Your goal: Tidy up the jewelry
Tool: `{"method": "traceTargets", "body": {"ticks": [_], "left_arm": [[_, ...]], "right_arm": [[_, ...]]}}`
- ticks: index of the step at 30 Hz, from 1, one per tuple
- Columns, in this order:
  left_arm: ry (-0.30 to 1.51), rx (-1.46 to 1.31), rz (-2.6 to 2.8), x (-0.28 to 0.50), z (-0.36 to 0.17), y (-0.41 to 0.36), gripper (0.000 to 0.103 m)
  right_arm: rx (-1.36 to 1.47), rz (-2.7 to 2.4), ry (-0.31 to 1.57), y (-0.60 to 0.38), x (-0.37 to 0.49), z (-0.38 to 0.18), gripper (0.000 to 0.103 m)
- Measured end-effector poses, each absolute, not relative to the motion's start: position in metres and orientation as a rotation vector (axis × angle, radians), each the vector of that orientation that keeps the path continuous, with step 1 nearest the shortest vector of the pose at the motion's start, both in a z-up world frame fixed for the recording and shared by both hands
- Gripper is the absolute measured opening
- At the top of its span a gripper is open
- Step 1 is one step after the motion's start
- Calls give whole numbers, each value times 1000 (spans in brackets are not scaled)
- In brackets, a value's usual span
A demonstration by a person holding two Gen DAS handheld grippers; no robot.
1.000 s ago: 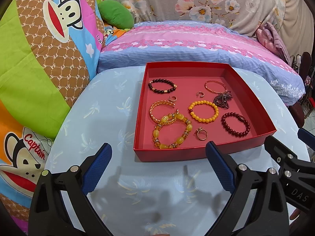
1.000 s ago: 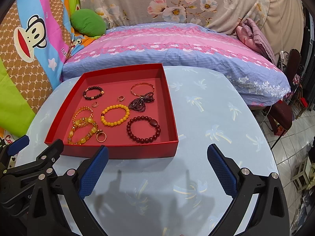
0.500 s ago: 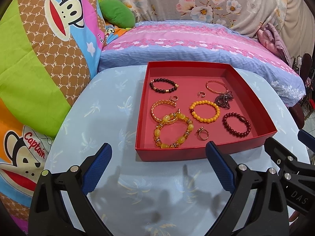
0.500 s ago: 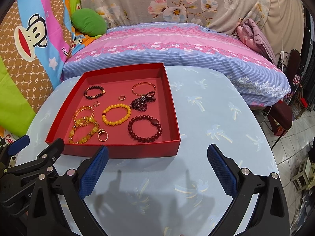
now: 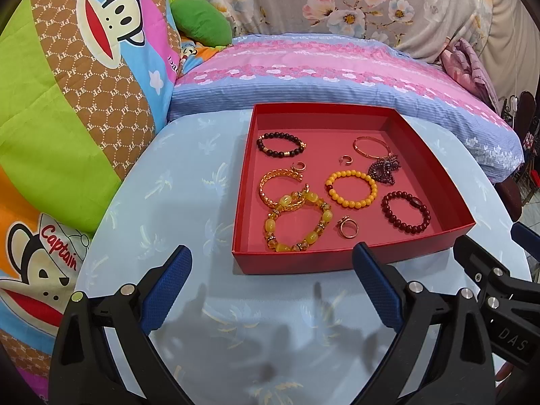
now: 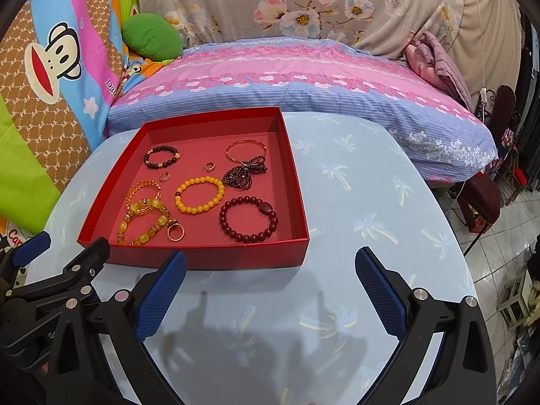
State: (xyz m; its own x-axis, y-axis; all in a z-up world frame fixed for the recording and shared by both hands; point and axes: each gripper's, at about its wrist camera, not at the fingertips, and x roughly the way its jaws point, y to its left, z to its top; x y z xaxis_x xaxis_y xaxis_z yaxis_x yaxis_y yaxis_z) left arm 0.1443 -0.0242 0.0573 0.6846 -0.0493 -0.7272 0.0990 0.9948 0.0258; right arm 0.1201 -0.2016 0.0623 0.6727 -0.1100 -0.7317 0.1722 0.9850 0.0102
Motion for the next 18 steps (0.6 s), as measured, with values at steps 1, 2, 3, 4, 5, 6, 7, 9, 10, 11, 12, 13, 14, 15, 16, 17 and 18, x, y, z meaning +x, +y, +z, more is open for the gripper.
{"method": "traceTargets", "body": {"ticks": [1,2,3,4,5,6,7,9,10,11,12,13,14,15,16,17,18], "left_arm": [[813,65,-83,144,57,-24,91],[812,65,-82,144,57,-24,91],[812,65,-82,144,57,-24,91],[813,64,-83,144,57,-24,91],[813,63,-84,144,57,-24,91],[812,64,-83,144,57,-24,91],[811,65,-82,144,58,-24,91],[812,64,-82,144,57,-24,91],[812,64,-82,144,57,-24,91],[813,65,-82,144,57,-24,91],[814,63,-82,144,57,-24,91],[812,59,-79,143,58,-24,91],[809,57,-76,143,58,-24,91],[805,55,-74,142,58,-24,91],[803,55,-74,142,58,-24,91],[801,55,-74,141,59,-24,91],[802,55,-76,142,59,-24,91]], "right_arm": [[81,-160,818,-202,120,62,97],[81,-160,818,-203,119,62,97],[82,-159,818,-203,119,61,97],[82,-159,818,-202,120,62,97],[82,-159,818,-202,120,62,97],[81,-159,818,-202,120,62,97],[81,-159,818,-202,120,62,97],[82,-158,818,-203,119,62,97],[82,-159,818,-202,120,62,97],[81,-160,818,-202,120,62,97],[81,-160,817,-203,119,62,97],[82,-159,817,-202,120,62,97],[82,-159,817,-202,120,62,97],[81,-160,816,-202,119,62,97],[81,-160,815,-203,118,62,97],[81,-160,815,-204,118,62,97],[80,-160,814,-205,117,63,97]]}}
